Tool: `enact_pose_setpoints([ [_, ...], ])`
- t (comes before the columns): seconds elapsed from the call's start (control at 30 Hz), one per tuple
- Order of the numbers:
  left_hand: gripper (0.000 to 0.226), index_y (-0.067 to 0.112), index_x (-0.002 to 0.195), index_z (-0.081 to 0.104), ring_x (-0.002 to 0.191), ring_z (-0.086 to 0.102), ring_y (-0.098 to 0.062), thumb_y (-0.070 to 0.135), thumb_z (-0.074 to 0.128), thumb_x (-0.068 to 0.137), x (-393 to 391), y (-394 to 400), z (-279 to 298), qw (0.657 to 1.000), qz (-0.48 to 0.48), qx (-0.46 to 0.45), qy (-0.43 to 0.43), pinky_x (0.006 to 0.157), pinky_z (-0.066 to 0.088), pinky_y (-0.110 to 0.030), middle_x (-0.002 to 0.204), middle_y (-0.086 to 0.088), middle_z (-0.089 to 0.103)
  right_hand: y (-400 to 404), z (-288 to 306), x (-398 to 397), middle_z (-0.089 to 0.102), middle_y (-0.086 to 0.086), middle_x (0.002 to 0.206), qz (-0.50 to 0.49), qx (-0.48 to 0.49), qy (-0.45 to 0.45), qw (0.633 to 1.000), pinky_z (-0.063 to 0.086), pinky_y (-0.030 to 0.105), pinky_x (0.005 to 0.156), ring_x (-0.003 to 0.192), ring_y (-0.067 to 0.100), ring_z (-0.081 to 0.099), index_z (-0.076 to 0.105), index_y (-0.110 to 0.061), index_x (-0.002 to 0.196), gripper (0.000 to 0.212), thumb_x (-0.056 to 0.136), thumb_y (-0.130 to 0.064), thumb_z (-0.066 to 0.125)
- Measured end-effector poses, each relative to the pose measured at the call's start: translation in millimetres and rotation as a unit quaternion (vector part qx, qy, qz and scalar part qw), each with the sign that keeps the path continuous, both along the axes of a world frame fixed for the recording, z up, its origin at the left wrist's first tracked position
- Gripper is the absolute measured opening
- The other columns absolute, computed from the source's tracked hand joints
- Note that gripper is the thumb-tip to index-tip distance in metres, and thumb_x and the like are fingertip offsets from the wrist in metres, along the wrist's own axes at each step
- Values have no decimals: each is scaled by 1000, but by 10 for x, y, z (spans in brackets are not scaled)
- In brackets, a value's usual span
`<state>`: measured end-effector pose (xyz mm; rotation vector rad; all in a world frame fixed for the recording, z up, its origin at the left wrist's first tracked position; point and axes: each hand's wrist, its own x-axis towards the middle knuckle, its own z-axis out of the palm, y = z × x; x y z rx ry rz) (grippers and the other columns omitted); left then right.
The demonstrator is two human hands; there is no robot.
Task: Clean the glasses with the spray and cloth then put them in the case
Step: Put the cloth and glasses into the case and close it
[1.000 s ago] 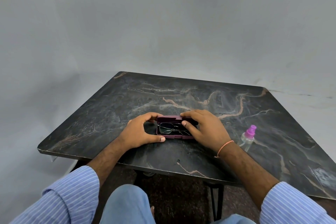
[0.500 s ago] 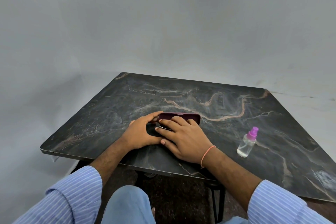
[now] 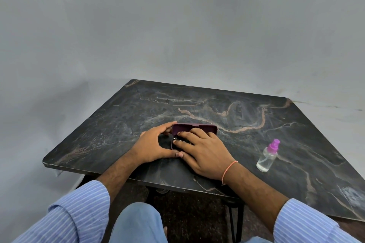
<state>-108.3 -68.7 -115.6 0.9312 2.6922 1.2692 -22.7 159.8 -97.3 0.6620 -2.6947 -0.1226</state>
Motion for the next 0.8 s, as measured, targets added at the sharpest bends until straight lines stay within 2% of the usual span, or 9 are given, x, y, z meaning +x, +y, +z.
enact_pose_setpoints([
  [0.13, 112, 56, 156, 42, 131, 61, 9, 81, 90, 57, 11, -3, 0, 1000, 0, 4, 1, 123, 46, -47, 139, 27, 70, 21, -8, 9, 55, -12, 154, -1, 2, -4, 1000, 50, 44, 82, 134, 22, 51, 54, -41, 146, 48, 110, -59, 29],
  [0.27, 110, 55, 156, 44, 130, 62, 9, 74, 93, 59, 14, -1, 7, 1000, 1, 4, 3, 122, 47, -47, 138, 28, 70, 32, 16, 36, 54, -11, 155, 16, -13, 12, 1000, 51, 45, 87, 136, 22, 51, 50, -39, 153, 49, 110, -57, 35],
  [0.37, 109, 55, 154, 45, 129, 64, 6, 71, 94, 58, 11, 0, 6, 1000, 1, 4, 3, 122, 47, -48, 137, 28, 70, 98, 118, 75, 57, -9, 152, 30, -74, 83, 993, 48, 44, 98, 136, 23, 54, 55, -33, 151, 46, 108, -49, 48],
  [0.43, 107, 55, 153, 47, 128, 65, 6, 69, 95, 59, 10, -2, 4, 1000, 2, 7, -2, 121, 48, -48, 137, 28, 70, 212, 197, 39, 61, -5, 147, 7, -140, 130, 981, 47, 43, 104, 133, 24, 56, 60, -27, 148, 44, 107, -42, 56],
  [0.5, 104, 55, 152, 49, 128, 64, 6, 67, 95, 60, 11, -3, 3, 1000, 3, 8, -7, 121, 49, -46, 138, 29, 69, 375, 235, -43, 61, -4, 146, -40, -199, 106, 973, 46, 42, 110, 132, 23, 55, 59, -24, 149, 44, 107, -38, 56],
  [0.6, 99, 55, 149, 53, 128, 64, 8, 65, 95, 60, 13, -10, -5, 1000, 4, 12, -4, 120, 50, -44, 138, 31, 69, 604, 186, -123, 64, -5, 144, -89, -258, -8, 962, 44, 41, 116, 134, 21, 55, 60, -25, 148, 41, 110, -39, 51],
  [0.67, 95, 54, 146, 57, 128, 65, 7, 63, 97, 60, 11, -15, -12, 1000, 6, 19, -8, 119, 51, -43, 137, 31, 70, 689, 134, -113, 70, -6, 135, -99, -289, -45, 951, 48, 37, 109, 126, 19, 62, 65, -26, 139, 34, 110, -38, 53],
  [0.8, 81, 50, 138, 66, 125, 66, 7, 53, 100, 65, -4, -20, -27, 1000, 15, 25, 0, 116, 53, -41, 132, 28, 73, 701, 49, -17, 73, -15, 103, -100, -320, -77, 939, 57, 42, 89, 95, 10, 67, 66, -34, 119, 24, 104, -48, 54],
])
